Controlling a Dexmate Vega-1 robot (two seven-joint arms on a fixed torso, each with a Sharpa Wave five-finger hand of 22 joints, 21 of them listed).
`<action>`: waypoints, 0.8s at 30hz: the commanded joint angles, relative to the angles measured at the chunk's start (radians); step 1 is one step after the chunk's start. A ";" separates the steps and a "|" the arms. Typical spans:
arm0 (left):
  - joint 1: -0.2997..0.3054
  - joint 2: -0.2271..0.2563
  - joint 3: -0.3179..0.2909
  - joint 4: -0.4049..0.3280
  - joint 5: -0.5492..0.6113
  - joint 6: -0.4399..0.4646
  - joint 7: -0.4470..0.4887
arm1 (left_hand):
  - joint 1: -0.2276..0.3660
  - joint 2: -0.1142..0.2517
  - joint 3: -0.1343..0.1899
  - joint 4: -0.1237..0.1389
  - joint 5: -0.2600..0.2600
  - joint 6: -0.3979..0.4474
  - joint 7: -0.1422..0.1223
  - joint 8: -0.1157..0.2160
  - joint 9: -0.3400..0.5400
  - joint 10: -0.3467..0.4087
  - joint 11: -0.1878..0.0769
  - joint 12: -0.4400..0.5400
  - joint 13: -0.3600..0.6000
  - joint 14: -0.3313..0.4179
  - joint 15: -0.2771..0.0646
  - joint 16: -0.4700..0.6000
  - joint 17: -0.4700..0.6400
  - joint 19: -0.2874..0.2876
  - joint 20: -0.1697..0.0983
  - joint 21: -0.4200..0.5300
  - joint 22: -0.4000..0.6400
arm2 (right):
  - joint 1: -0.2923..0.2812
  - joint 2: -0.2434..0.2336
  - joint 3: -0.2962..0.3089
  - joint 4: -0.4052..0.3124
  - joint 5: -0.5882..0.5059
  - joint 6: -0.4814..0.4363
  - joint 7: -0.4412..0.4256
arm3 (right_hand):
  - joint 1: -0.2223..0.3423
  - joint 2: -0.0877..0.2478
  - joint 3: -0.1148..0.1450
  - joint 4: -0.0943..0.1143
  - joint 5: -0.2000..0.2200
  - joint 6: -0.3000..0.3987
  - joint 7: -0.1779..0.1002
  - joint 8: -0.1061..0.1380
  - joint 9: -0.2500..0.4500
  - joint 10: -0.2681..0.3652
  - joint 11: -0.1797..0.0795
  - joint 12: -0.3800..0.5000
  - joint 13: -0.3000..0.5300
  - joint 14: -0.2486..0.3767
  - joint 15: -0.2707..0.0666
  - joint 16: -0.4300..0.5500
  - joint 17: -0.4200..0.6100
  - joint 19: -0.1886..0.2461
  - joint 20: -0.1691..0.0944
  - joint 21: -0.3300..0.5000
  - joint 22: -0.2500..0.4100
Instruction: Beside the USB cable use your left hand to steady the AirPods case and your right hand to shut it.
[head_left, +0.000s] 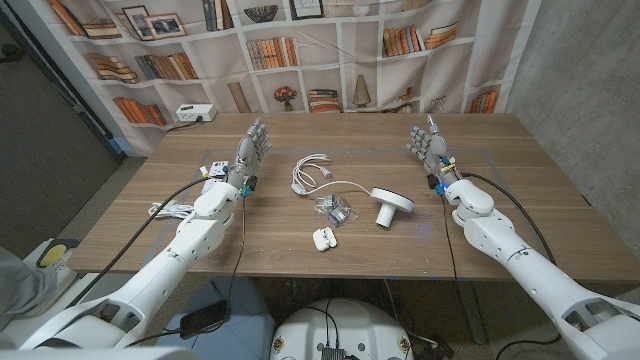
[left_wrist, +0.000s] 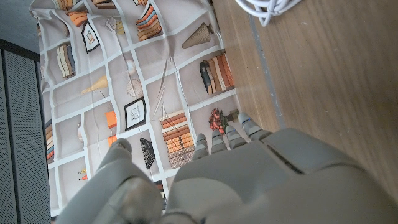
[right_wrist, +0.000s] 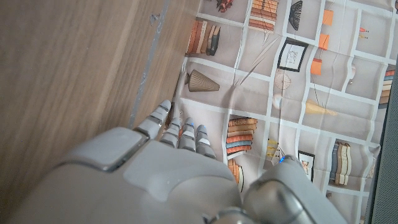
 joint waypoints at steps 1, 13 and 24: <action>0.027 -0.092 -0.117 0.002 0.103 0.043 -0.069 | 0.013 0.003 0.007 -0.002 0.004 0.001 -0.011 0.007 0.001 -0.005 0.001 0.005 0.004 -0.004 0.000 0.009 0.002 -0.005 0.002 0.003 0.002 | -0.021 0.012 0.026 -0.039 -0.026 -0.046 -0.011 | 0.011 0.004 0.008 0.000 0.007 0.009 -0.002 0.006 0.003 0.008 0.002 0.008 0.002 -0.010 -0.003 0.007 0.003 0.002 0.005 0.005 0.002; 0.038 -0.162 -0.199 0.003 0.229 -0.016 -0.088 | 0.023 0.008 0.010 -0.011 0.003 0.016 -0.015 0.012 0.001 0.003 -0.002 0.009 0.004 0.004 -0.007 0.012 0.001 0.006 0.002 -0.004 0.002 | -0.002 0.048 0.036 0.003 -0.059 0.000 0.018 | 0.013 0.009 0.009 -0.001 0.007 0.005 -0.001 0.008 0.003 0.010 0.003 0.010 0.003 -0.009 -0.001 0.009 0.003 -0.003 0.010 0.006 0.003; 0.078 -0.193 -0.208 -0.055 0.319 -0.011 -0.042 | 0.031 0.010 0.012 -0.019 0.002 0.016 -0.017 0.010 0.001 0.006 -0.005 0.011 0.003 0.004 -0.010 0.010 0.001 0.008 -0.001 -0.013 0.002 | 0.006 0.039 0.033 -0.016 -0.087 0.000 0.043 | 0.016 0.010 0.008 -0.004 0.005 -0.015 0.000 0.004 0.003 -0.005 0.006 0.008 0.003 -0.026 0.000 0.005 0.003 -0.024 0.004 0.002 0.003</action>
